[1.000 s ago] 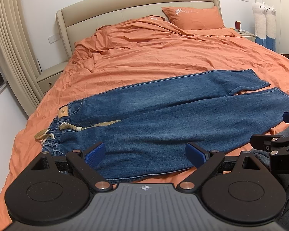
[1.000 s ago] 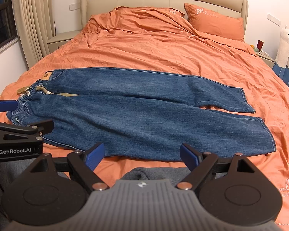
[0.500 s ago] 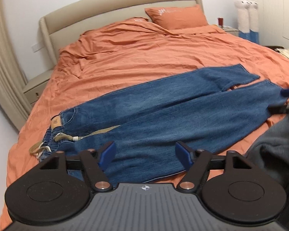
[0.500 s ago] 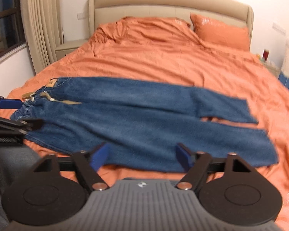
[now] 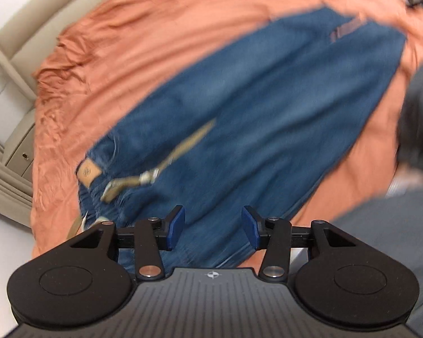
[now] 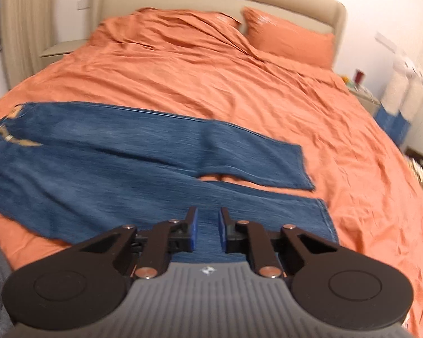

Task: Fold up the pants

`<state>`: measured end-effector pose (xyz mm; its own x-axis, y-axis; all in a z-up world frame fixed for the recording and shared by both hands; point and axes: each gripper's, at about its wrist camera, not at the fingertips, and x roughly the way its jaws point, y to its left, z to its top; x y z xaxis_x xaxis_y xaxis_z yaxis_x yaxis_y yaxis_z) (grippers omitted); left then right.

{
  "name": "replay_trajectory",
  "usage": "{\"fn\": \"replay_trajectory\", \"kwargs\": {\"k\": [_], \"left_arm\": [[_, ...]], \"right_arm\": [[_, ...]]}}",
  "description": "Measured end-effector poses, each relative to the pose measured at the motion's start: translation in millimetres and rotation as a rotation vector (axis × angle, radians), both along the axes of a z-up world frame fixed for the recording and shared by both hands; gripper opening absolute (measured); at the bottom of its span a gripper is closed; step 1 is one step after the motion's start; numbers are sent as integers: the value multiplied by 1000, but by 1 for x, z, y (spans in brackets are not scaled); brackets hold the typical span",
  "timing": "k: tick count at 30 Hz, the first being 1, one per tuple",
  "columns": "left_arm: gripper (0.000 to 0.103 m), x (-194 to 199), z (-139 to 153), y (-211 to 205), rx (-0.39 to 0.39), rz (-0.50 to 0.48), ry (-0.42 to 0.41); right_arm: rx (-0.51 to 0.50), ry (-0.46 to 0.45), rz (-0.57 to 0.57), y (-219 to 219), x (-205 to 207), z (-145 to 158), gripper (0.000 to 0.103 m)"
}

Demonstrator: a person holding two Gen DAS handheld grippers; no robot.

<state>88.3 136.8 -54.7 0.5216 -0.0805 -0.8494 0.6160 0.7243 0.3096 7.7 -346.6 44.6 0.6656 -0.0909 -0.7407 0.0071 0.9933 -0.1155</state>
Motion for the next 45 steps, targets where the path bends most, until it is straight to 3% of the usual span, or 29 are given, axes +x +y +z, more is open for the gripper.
{"fn": "replay_trajectory", "kwargs": {"k": [7,13,19,21,23,26,30,36,40,45], "left_arm": [[56,11,-58,24,169,-137,182],[61,22,-91,24,197,-143,249],[64,34,-103,19,250,-172,303],[49,39,-103,14,266,-160,315],[28,42,-94,10,256,-128,290],[23,46,-66,17,175,-41,211],[22,43,-29,26,58,73,90],[22,37,-4,23,-71,273,-72],[22,45,0,24,-122,349,-95],[22,49,-2,21,-119,406,-96]], "right_arm": [[-96,92,-36,-53,18,-21,7],[-160,186,-42,-86,25,-40,7],[-254,266,-72,-107,34,-59,9],[-269,281,-84,-111,36,-66,9],[-268,281,-90,-113,35,-70,9],[-284,271,-52,-109,29,-78,9],[-332,274,32,-102,18,-93,12],[-424,244,170,-94,1,-113,15],[-507,216,287,-93,-12,-121,15],[-628,230,420,-95,-19,-138,15]]}}
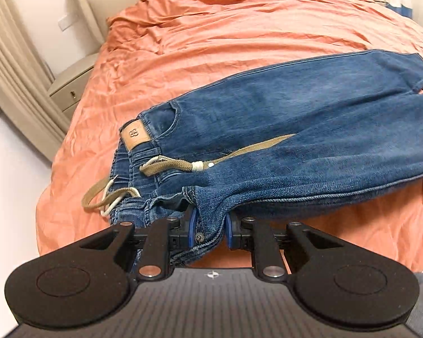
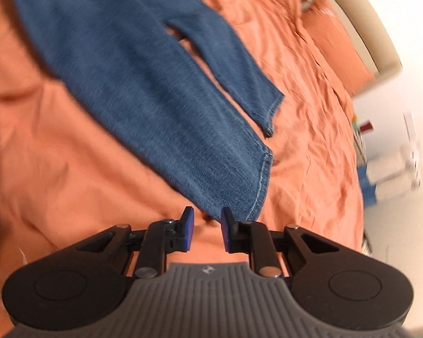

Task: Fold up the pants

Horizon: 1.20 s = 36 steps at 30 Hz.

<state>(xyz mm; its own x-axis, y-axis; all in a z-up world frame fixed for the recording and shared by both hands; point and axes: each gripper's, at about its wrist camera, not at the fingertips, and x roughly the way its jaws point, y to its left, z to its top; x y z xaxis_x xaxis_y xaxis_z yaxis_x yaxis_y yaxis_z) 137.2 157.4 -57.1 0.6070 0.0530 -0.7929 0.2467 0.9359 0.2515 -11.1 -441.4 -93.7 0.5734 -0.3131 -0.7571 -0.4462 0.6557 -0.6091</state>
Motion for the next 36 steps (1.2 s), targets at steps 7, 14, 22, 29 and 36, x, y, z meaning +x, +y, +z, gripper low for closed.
{"fn": "replay_trajectory", "kwargs": {"k": [7,14,22,29,36], "left_arm": [[22,-2,-4,1,-9,60,3],[22,-2,1,0,-27,112,-18],[20,2,30,4,-24,156,-118],[19,53,79,1,14,162,-214],[18,155,62,-12,95,152,-160]], "right_arm": [[-84,26,149,8,6,-33,15],[-200,-48,165,1,15,-63,0],[29,-339,-12,-12,34,43,0],[128,-423,-116,-19,110,115,0],[147,-339,-232,-24,234,91,0]]}}
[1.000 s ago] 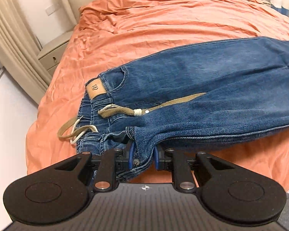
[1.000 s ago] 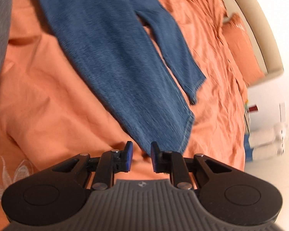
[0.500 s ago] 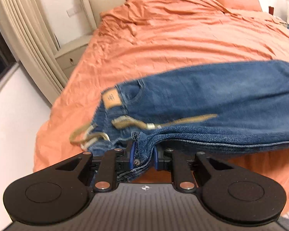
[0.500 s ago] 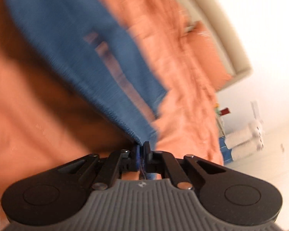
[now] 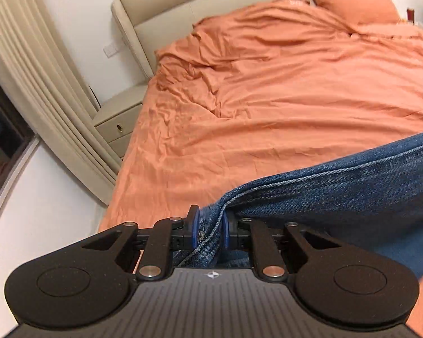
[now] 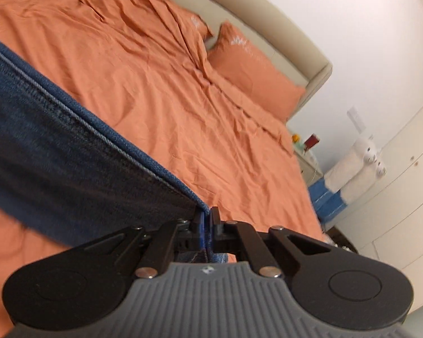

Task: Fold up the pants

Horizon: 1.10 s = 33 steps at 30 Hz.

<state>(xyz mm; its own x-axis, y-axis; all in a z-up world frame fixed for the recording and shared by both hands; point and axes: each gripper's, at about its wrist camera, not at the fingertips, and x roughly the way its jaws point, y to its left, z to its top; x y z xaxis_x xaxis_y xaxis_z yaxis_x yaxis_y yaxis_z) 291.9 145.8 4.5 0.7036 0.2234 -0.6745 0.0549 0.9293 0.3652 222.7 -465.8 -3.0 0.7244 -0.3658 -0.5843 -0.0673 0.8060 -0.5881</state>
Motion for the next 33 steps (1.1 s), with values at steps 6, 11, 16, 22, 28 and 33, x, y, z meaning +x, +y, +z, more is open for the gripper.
{"fn": "replay_trajectory", "kwargs": {"k": [6,11,16,22,28,33], "left_arm": [[18,80,-59,0,43,4,111],[19,123,-115,-4,84,-8,208],[20,144,-152,-4,108,-23,249],[19,136,-147,-4,106,-24,204],[19,116,-94,-6,86,-28,89],[20,140,-114,-10,78,-31,135]], "right_arm": [[-32,112,-11,7,92,-57,0],[-65,217,3,11,142,-108,0],[-72,295,6,14,165,-147,0],[-92,300,-6,17,163,-164,0],[-109,170,-4,14,134,-118,0],[-81,199,-59,13,148,-128,0]]}}
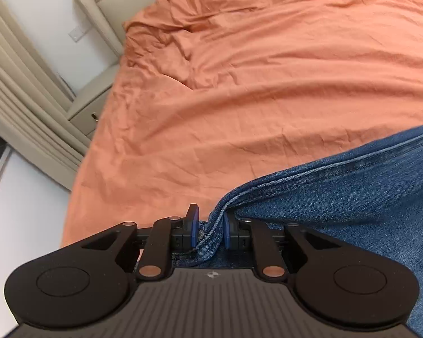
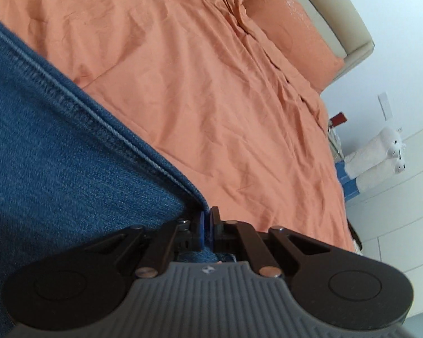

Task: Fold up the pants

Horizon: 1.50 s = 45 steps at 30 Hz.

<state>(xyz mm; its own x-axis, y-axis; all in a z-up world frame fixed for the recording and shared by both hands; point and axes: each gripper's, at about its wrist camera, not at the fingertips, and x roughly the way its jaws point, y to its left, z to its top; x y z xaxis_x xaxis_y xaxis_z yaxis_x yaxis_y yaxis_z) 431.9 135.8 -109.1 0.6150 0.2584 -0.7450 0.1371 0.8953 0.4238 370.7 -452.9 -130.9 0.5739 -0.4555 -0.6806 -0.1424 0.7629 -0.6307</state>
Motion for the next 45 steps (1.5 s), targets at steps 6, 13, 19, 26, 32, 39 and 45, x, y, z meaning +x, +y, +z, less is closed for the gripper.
{"fn": "replay_trajectory", "kwargs": {"k": [6,13,19,26,32,39,45], "left_arm": [[34,9,-20,7,-13,30,30],[93,-4,12,18,-84,40,-52],[91,-51,63,60,-247,116,-75],[91,-130,74,140,-508,313,-93],[91,-177,34,201,-768,522,-117],[89,-197,-37,234,-1153,769,-252],[71,-189,-71,232,-1324,879,-328]], "right_arm": [[-6,25,-36,4,11,-25,0],[66,-71,-99,15,-5,8,41],[350,-114,-149,57,-52,49,40],[669,-164,-160,146,-114,52,34],[828,-144,-133,220,-135,43,34],[804,-104,-102,264,-137,29,34],[738,-67,-100,270,-132,20,35]]}}
